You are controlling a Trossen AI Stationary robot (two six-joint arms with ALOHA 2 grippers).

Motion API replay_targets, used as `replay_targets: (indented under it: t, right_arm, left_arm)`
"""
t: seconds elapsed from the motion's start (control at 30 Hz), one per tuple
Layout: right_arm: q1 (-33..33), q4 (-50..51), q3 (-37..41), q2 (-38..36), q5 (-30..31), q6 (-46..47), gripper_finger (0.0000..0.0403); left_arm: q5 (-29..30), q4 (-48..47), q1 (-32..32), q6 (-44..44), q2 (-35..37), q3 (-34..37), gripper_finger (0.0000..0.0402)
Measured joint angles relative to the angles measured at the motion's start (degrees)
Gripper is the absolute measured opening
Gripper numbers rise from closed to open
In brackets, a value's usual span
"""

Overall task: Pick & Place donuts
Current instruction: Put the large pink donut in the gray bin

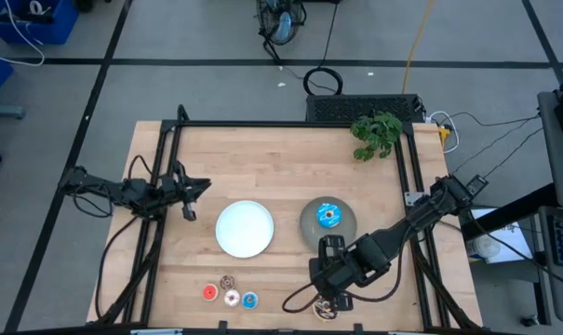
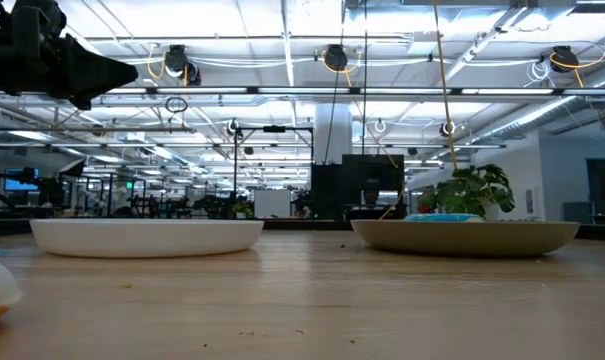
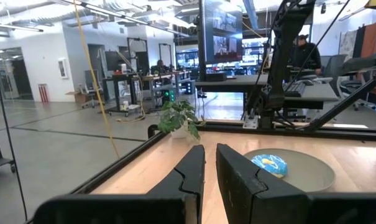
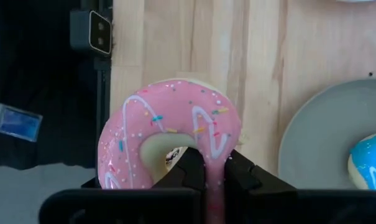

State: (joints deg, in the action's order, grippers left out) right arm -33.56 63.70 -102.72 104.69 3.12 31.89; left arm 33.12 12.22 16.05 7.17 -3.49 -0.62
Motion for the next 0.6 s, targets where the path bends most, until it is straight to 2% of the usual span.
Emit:
replay_targets:
  t: [0.43, 0.6]
  right_arm:
    - [0.65, -0.02, 0.0, 0.0, 0.16, -2.9, 0.0013]
    - [2.03, -0.04, 0.0, 0.0, 3.95, -3.36, 0.0013]
  left_arm:
    - [-0.02, -0.43, 0.0, -0.51, 0.0, 0.0, 0.0049]
    - [-0.02, -0.43, 0.0, -0.69, 0.0, 0.0, 0.0049]
